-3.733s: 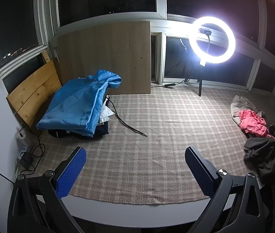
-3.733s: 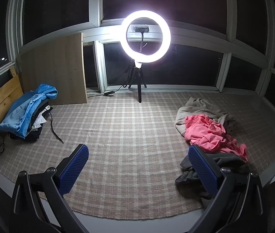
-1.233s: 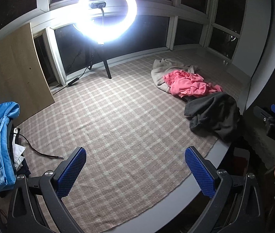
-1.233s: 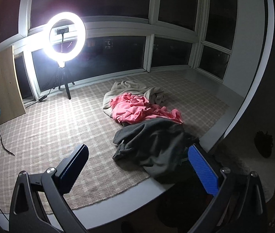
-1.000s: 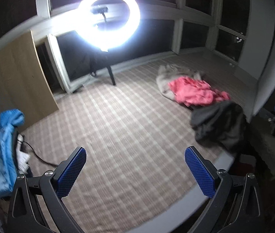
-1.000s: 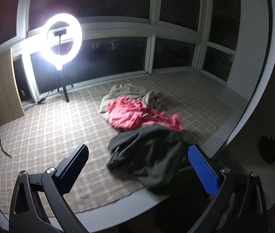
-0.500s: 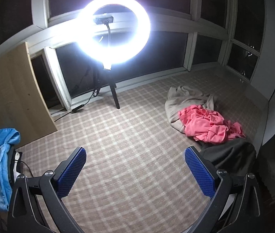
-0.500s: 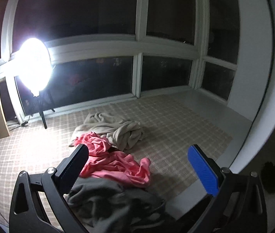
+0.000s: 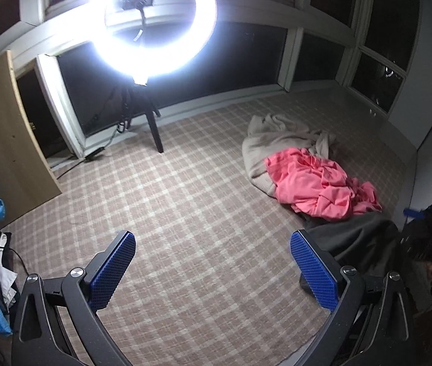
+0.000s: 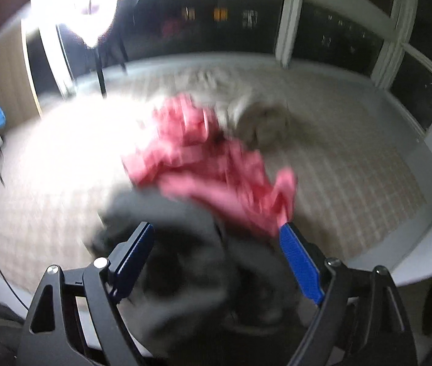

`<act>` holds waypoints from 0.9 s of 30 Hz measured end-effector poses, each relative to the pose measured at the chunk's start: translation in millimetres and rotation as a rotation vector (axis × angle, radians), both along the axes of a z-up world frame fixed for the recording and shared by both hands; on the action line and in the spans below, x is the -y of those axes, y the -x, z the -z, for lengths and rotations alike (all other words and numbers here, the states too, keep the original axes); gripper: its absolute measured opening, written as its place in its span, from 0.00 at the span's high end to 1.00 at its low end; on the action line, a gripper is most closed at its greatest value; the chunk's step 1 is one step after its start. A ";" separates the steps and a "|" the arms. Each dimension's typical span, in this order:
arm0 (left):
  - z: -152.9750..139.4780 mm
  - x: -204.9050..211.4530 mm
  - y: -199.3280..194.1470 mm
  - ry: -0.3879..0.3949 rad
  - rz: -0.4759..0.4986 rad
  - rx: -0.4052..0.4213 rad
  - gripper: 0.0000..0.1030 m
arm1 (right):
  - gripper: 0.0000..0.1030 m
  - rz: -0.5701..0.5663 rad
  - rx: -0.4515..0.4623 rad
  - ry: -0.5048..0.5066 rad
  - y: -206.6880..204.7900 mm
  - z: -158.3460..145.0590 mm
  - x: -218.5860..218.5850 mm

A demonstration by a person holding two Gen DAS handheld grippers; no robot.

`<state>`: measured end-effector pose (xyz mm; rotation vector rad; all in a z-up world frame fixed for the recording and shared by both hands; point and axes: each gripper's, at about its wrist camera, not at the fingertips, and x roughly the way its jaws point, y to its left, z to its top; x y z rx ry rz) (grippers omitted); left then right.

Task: Fold clothes
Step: 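Grasp the dark grey daisy shirt with the right gripper and lift it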

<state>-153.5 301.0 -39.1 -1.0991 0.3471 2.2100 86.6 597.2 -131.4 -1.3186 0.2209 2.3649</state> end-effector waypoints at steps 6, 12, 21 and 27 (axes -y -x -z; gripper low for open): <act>11.5 -17.0 1.1 0.007 0.048 0.046 0.01 | 0.23 0.050 0.063 0.079 -9.6 44.0 -7.5; 10.3 -12.7 -4.2 0.010 0.063 0.037 0.01 | 0.94 0.113 -0.161 0.320 -37.4 26.6 -19.9; 5.9 29.5 -4.0 -0.035 0.012 0.038 0.01 | 0.95 -0.015 -0.595 0.239 -67.4 -158.9 15.3; -4.4 71.1 -7.2 -0.073 -0.046 0.027 0.01 | 0.95 -0.138 -0.728 0.222 -36.4 -248.2 43.4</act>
